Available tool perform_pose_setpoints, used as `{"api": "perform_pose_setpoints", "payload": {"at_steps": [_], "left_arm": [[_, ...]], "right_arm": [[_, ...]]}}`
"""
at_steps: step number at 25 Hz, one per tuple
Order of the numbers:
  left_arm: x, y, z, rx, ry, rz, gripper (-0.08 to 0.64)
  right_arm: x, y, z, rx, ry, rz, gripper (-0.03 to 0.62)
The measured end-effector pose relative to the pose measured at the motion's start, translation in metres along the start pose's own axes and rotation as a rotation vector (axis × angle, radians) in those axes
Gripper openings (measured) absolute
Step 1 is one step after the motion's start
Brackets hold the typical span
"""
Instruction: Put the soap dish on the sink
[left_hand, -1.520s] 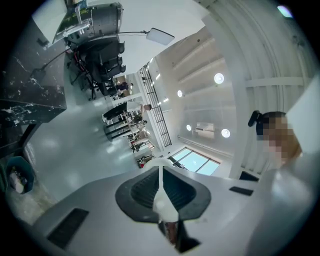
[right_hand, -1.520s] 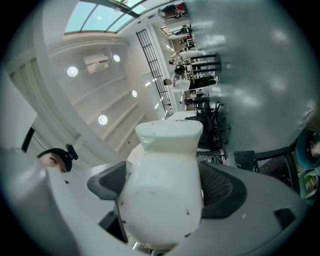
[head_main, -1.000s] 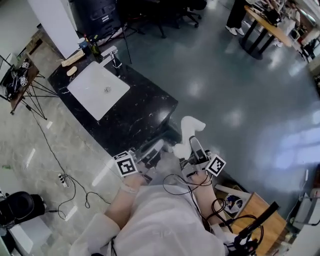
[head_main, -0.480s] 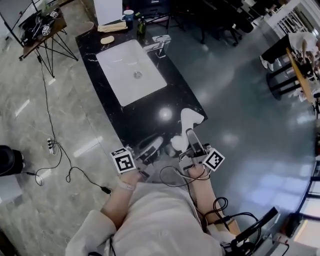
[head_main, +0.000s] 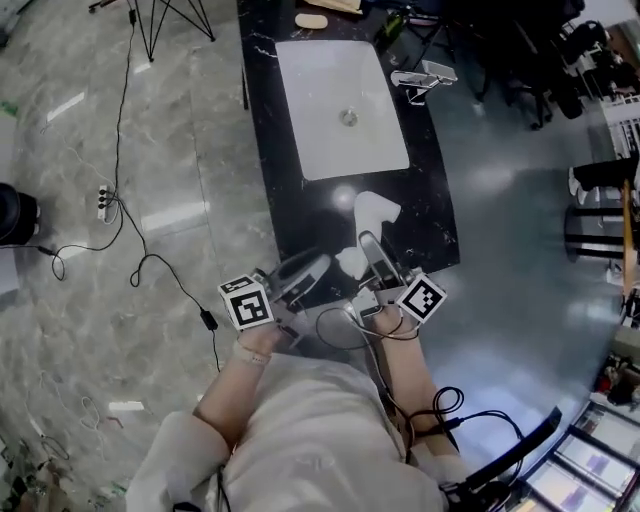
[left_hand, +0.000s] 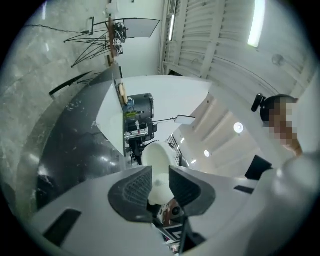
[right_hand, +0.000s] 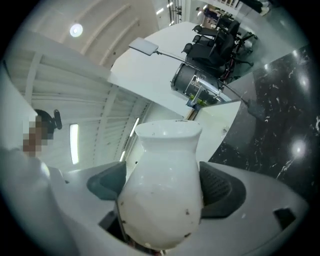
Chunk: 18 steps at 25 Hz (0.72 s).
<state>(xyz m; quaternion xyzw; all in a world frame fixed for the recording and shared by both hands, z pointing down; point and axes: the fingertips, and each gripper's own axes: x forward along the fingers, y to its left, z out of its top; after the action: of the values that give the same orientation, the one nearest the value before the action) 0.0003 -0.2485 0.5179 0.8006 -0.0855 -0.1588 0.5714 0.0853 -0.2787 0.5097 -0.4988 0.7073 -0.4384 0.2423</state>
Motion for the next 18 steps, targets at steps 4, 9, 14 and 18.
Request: {"api": "perform_pose_setpoints", "payload": {"at_steps": [4,9,14,18], "left_arm": [[-0.017,0.029,0.008,-0.036,-0.050,0.051,0.087],[-0.034,0.059,0.008,-0.073,-0.076,0.100,0.086],[-0.046,0.084,0.001,-0.124,-0.115,0.108,0.086],[-0.053,0.092,-0.001,-0.154,-0.143,0.113,0.086]], "right_arm": [[0.031,-0.030,-0.037,-0.087,0.147,-0.115,0.451],[0.056,-0.051,-0.077,-0.188,0.281,-0.197,0.451],[0.066,-0.066,-0.107,-0.260,0.375,-0.272,0.452],[0.071,-0.065,-0.112,-0.313,0.394,-0.295,0.453]]}}
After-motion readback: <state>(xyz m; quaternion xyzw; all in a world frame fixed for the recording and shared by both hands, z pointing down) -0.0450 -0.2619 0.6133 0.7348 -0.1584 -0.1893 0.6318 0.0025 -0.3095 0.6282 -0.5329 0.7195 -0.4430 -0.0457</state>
